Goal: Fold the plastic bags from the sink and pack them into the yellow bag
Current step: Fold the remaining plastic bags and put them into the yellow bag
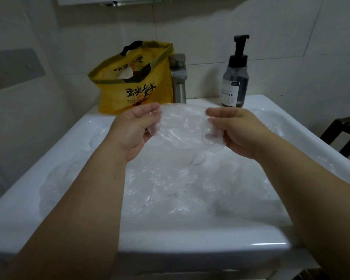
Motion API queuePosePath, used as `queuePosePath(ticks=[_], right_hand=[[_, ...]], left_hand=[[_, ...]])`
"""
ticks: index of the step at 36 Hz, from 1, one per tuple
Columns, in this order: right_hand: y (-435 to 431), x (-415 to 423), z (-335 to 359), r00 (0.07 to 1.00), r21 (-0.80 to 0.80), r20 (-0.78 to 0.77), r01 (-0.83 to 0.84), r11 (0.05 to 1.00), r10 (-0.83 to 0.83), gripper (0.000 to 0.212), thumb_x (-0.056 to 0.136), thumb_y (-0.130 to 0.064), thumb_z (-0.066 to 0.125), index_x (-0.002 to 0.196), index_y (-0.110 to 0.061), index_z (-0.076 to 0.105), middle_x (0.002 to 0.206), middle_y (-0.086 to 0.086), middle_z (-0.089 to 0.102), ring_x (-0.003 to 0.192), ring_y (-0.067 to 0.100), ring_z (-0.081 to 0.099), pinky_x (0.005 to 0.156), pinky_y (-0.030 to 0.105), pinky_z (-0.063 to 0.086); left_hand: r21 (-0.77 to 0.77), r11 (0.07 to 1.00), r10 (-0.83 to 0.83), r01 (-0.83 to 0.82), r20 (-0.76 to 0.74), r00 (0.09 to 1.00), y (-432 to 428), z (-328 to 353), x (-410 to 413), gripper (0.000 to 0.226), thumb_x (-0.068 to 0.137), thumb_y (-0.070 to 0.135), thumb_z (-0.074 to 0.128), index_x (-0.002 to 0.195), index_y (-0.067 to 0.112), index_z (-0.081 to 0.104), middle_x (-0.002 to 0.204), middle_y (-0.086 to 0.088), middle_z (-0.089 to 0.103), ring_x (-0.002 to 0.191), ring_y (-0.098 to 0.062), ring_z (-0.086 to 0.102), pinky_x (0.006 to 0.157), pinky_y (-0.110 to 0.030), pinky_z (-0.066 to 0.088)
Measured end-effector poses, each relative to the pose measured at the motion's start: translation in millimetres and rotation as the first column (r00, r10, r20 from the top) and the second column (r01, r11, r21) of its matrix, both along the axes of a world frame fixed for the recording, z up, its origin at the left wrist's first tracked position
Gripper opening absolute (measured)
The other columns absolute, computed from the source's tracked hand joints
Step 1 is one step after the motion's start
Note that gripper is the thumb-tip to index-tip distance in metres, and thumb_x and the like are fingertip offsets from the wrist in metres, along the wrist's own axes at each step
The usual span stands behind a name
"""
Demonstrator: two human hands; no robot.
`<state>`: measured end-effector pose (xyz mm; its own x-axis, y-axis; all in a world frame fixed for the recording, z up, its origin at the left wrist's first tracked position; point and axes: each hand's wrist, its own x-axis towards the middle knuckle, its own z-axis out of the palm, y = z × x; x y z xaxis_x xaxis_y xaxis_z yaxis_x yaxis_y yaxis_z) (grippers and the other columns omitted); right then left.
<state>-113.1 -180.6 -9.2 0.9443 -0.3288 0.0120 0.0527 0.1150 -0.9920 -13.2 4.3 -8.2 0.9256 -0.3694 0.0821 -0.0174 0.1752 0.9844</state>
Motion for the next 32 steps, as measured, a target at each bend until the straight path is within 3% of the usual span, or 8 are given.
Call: queuePosePath(ticks=[3, 6, 9, 14, 21, 23, 29, 32], right_hand=[[-1, 1, -3, 0.998, -0.206, -0.063, -0.010, 0.979, -0.003, 0.062, 0.081, 0.010, 0.065, 0.138, -0.007, 0.048, 0.113, 0.000, 0.053, 0.082, 0.014, 0.063, 0.071, 0.019, 0.055], [-4, 2, -5, 0.992, -0.512, -0.088, 0.030, 0.858, -0.087, 0.068, 0.080, 0.007, 0.068, 0.140, -0.014, 0.047, 0.118, -0.001, 0.053, 0.089, 0.012, 0.057, 0.065, 0.011, 0.047], [-6, 3, -6, 0.986, -0.621, -0.103, 0.041, 0.783, -0.133, 0.055, 0.082, 0.003, 0.066, 0.133, -0.016, 0.056, 0.106, -0.002, 0.058, 0.082, 0.011, 0.058, 0.065, 0.013, 0.046], [-8, 2, -6, 0.982, -0.669, -0.026, 0.121, 0.733, -0.187, 0.007, 0.090, -0.011, 0.060, 0.085, -0.015, 0.064, 0.074, 0.000, 0.059, 0.064, 0.010, 0.052, 0.051, 0.014, 0.041], [-8, 3, 0, 0.984, -0.357, 0.067, 0.176, 0.917, -0.163, 0.012, 0.092, -0.013, 0.058, 0.082, -0.018, 0.061, 0.092, 0.002, 0.060, 0.090, 0.022, 0.058, 0.085, 0.037, 0.048], [-7, 2, 2, 0.984, -0.226, 0.088, 0.171, 0.959, -0.154, 0.007, 0.092, -0.011, 0.058, 0.089, -0.015, 0.063, 0.104, 0.008, 0.062, 0.101, 0.027, 0.060, 0.096, 0.042, 0.048], [-6, 1, 3, 0.978, -0.092, 0.149, 0.163, 0.982, -0.149, 0.010, 0.097, -0.012, 0.051, 0.100, -0.011, 0.061, 0.107, 0.013, 0.063, 0.097, 0.028, 0.062, 0.088, 0.043, 0.054], [-9, 1, 2, 0.979, -0.099, 0.130, 0.168, 0.981, -0.154, 0.010, 0.096, -0.016, 0.055, 0.102, -0.018, 0.063, 0.111, 0.011, 0.065, 0.097, 0.025, 0.065, 0.067, 0.030, 0.059]], left_hand=[[0.222, 0.964, 0.081, -0.144, 0.269, 0.960, 0, -5, -2, 0.042, 0.083, 0.000, 0.070, 0.121, 0.017, 0.064, 0.095, 0.015, 0.066, 0.087, 0.003, 0.061, 0.080, -0.016, 0.051], [0.354, 0.904, 0.056, -0.240, 0.459, 0.887, 0, -7, -6, 0.046, 0.080, 0.008, 0.077, 0.122, 0.020, 0.065, 0.100, 0.017, 0.063, 0.093, 0.005, 0.057, 0.087, -0.015, 0.047], [0.413, 0.859, 0.037, -0.301, 0.537, 0.843, 1, -9, -5, 0.033, 0.077, 0.017, 0.080, 0.108, 0.023, 0.070, 0.099, 0.011, 0.063, 0.095, -0.004, 0.057, 0.089, -0.022, 0.046], [0.404, 0.862, 0.039, -0.307, 0.551, 0.834, 2, -9, -3, 0.013, 0.079, 0.024, 0.079, 0.083, 0.023, 0.067, 0.077, 0.012, 0.054, 0.066, 0.002, 0.048, 0.059, -0.006, 0.039], [0.158, 0.987, -0.008, -0.029, 0.227, 0.974, -2, -1, -4, 0.005, 0.088, 0.015, 0.067, 0.086, 0.015, 0.063, 0.093, 0.002, 0.067, 0.094, -0.016, 0.062, 0.094, -0.032, 0.050], [0.051, 0.998, -0.053, 0.045, 0.150, 0.987, -3, 2, -5, 0.005, 0.091, 0.012, 0.061, 0.087, 0.014, 0.061, 0.091, -0.001, 0.068, 0.089, -0.014, 0.063, 0.089, -0.029, 0.053], [0.028, 1.000, 0.005, -0.010, 0.154, 0.988, -2, 0, -2, 0.009, 0.091, 0.016, 0.063, 0.084, 0.018, 0.058, 0.070, 0.003, 0.060, 0.064, -0.009, 0.056, 0.060, -0.020, 0.053], [0.014, 0.997, 0.072, -0.074, 0.144, 0.987, 0, 0, 1, 0.009, 0.089, 0.016, 0.065, 0.083, 0.018, 0.059, 0.067, 0.003, 0.059, 0.064, -0.008, 0.055, 0.059, -0.020, 0.052]])
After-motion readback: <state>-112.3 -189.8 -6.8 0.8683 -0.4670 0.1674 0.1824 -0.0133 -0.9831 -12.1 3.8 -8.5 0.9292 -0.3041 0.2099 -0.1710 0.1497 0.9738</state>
